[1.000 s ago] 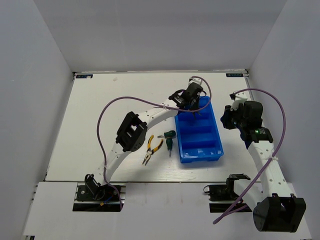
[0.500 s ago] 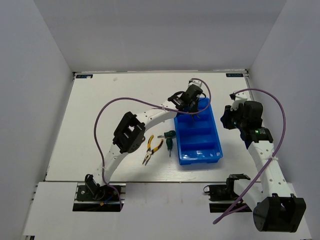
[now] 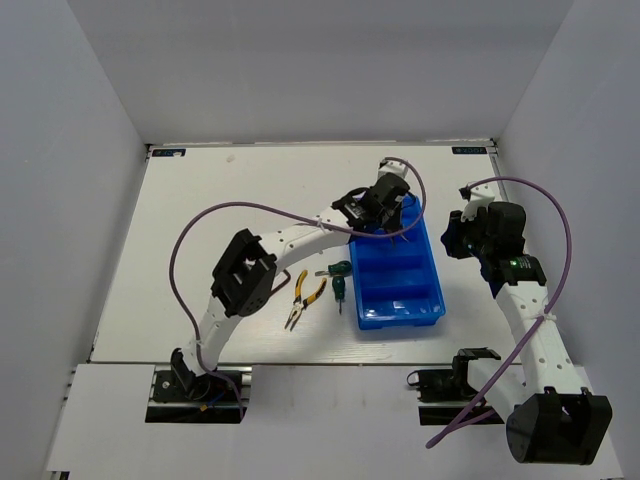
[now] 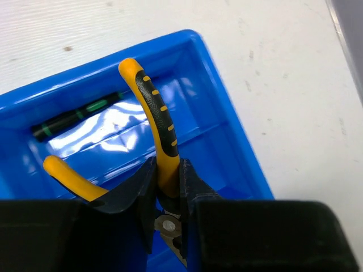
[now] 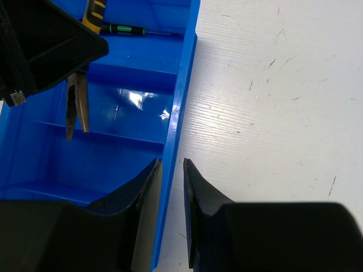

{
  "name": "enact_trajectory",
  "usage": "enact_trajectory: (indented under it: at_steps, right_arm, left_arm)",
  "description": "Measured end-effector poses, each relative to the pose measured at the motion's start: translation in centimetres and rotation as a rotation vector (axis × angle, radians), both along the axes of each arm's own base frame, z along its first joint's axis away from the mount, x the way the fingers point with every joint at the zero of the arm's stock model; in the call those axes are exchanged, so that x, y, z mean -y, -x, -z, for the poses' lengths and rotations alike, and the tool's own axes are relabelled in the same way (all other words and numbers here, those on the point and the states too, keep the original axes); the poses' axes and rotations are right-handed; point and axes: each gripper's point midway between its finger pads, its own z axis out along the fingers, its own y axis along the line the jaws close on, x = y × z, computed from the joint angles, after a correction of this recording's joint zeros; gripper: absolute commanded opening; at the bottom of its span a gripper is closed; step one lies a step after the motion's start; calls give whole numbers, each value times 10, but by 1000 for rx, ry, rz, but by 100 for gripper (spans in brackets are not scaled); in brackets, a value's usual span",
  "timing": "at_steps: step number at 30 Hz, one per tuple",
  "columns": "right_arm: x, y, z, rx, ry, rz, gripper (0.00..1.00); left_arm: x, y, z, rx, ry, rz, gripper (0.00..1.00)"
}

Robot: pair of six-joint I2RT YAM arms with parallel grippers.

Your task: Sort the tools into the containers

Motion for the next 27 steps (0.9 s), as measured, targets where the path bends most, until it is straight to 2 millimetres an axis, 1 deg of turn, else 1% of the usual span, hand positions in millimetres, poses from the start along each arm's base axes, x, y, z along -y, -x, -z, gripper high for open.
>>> enact_trajectory:
  at_steps: [3,6,9,11,16,19,22,27]
  right_arm:
    - [0,0,0,0,0,0,28]
    - [0,0,0,0,0,0,28]
    - [0,0,0,0,0,0,28]
    - [0,0,0,0,0,0,28]
    - [0,0,0,0,0,0,28]
    - [0,0,0,0,0,0,28]
    - [0,0,0,0,0,0,28]
    - [0,0,0,-1,0,0,28]
  left_arm:
    - [-12,-1,2,47,-39,-80,0]
    - [-23,3,8,103,-88,-148,0]
    - [-22,9,8,155,-121,-177,0]
    - [-18,14,2,200,-132,-195,0]
    - [-7,23,-21,326,-136,-236,0]
    - [-5,27,-33,388,-147,-271,0]
    - [-7,26,-39,437,-160,-317,0]
    - [-18,16,-39,509,-215,-391,0]
